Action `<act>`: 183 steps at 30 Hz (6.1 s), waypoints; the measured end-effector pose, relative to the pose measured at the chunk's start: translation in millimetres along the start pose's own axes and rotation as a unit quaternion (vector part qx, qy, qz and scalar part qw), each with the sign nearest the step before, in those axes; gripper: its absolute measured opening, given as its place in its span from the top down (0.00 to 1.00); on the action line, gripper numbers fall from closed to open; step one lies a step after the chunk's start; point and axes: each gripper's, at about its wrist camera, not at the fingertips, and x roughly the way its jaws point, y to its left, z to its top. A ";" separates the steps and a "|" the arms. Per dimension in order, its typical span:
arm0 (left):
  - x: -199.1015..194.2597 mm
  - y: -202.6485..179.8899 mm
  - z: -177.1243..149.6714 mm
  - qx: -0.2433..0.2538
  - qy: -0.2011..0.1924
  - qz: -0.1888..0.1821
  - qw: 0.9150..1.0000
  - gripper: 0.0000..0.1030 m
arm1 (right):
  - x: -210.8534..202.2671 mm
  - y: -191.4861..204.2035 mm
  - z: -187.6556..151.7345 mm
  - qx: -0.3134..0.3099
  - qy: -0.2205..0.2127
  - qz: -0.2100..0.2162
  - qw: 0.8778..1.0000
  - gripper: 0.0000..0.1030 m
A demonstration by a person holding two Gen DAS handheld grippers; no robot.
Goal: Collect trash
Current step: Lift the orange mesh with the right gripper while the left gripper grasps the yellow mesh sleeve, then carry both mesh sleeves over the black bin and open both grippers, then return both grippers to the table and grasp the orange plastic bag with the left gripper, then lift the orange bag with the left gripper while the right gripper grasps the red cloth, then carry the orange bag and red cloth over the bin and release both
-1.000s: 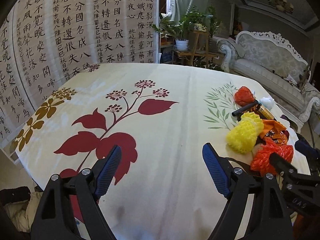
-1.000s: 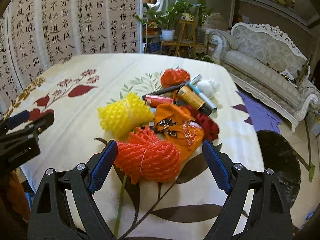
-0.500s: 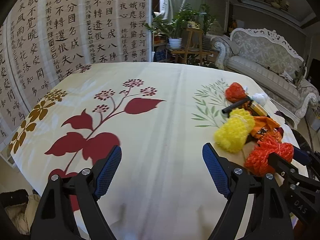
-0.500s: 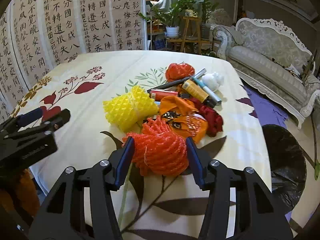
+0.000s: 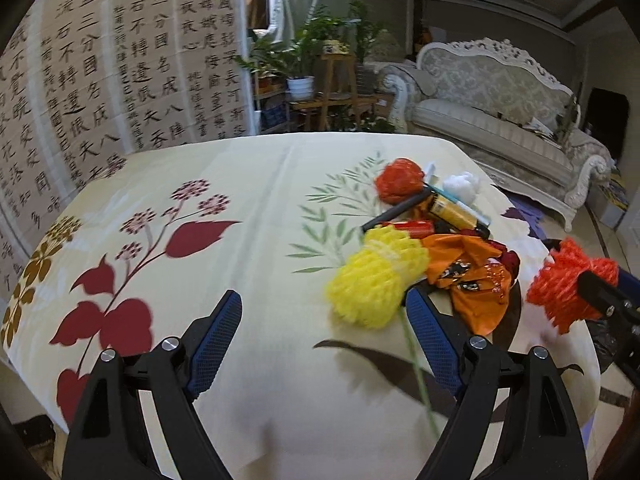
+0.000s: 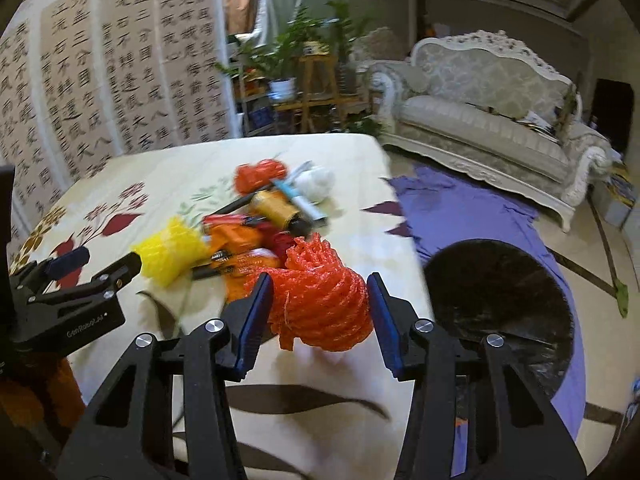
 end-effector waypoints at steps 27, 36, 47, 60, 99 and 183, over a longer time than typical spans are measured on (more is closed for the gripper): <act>8.1 -9.6 6.0 0.009 0.002 -0.045 0.999 0.54 | 16.4 -34.3 1.3 0.033 -0.002 -0.025 0.999 0.55; -19.4 -55.7 20.9 0.037 -0.031 -0.117 0.992 0.54 | -6.7 -73.1 5.6 0.053 -0.038 -0.089 0.994 0.55; -2.5 -149.5 32.0 0.087 -0.037 -0.189 0.978 0.54 | -15.3 -136.3 -1.1 0.095 -0.052 -0.154 0.982 0.55; 23.3 -221.6 40.3 0.117 -0.038 -0.201 0.972 0.54 | 0.9 -188.4 -2.5 0.125 -0.060 -0.161 0.977 0.54; 24.2 -113.6 24.3 0.056 -0.015 -0.050 0.997 0.27 | 16.4 -101.6 -0.4 0.086 -0.037 -0.073 0.993 0.40; 1.5 -79.8 21.5 0.041 -0.038 -0.135 0.989 0.44 | 19.4 -88.5 1.6 0.062 0.021 -0.084 0.994 0.71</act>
